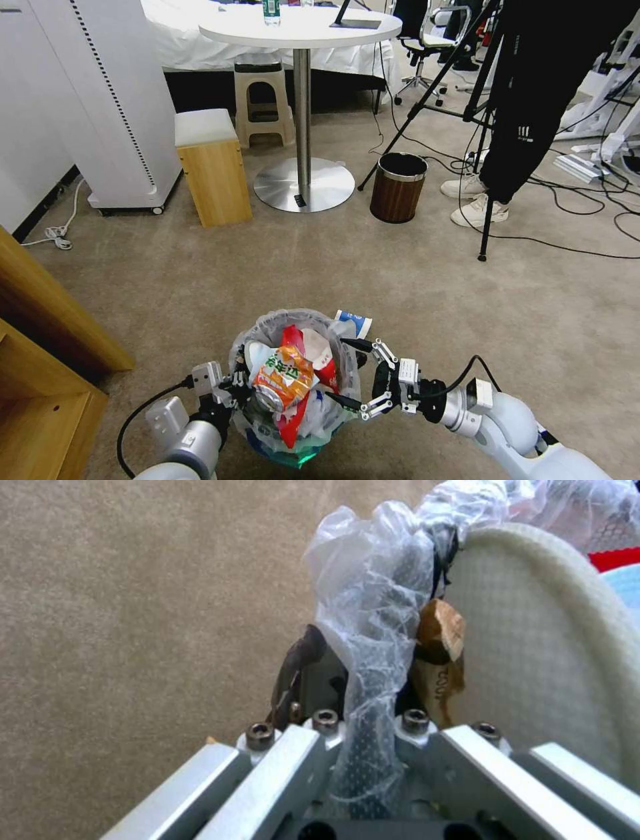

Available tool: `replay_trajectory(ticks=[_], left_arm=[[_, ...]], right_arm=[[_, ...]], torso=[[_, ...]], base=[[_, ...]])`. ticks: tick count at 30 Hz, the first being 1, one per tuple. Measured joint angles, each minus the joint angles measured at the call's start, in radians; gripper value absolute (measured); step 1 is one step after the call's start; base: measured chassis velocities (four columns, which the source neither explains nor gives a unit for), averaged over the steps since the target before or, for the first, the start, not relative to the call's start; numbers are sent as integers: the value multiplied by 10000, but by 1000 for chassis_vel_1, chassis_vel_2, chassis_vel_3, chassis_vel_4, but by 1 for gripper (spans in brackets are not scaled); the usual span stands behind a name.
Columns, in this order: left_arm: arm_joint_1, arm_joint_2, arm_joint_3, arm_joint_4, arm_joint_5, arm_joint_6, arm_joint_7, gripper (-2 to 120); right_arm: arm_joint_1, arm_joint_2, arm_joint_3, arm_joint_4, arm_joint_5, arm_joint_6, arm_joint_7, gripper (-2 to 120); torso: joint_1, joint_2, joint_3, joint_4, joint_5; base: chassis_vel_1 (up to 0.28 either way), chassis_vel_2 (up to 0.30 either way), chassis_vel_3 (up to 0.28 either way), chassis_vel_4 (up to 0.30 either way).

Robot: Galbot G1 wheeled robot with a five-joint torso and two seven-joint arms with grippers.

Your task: Pick up the trash bin and place the garbage on the floor into it.

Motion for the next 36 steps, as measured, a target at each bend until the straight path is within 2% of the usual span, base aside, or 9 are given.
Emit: replay_trajectory(ticks=[17,25,28,36], left_arm=[[-675,615,-311,482,-529,31,-177,1],[-926,1245,-354,658,-838,-7,-63,1],[-1038,1588,-501,671,-993,-86,-36,1],[-1260,1822,-628,714,-1195,-134,-110,1]], right_arm=[[-327,195,767,153,269,151,539,100],[-293,354,875,50,319,164,755,100],[-245,569,961,2,304,163,1180,100],[-428,851,1041,29,-140,187,2319,100]], torso=[[0,1,0,0,0],[0,0,0,-1,0],[0,0,0,1,0],[0,0,0,0,1]], base=[[0,0,0,0],[0,0,0,0],[0,0,0,0],[0,0,0,0]])
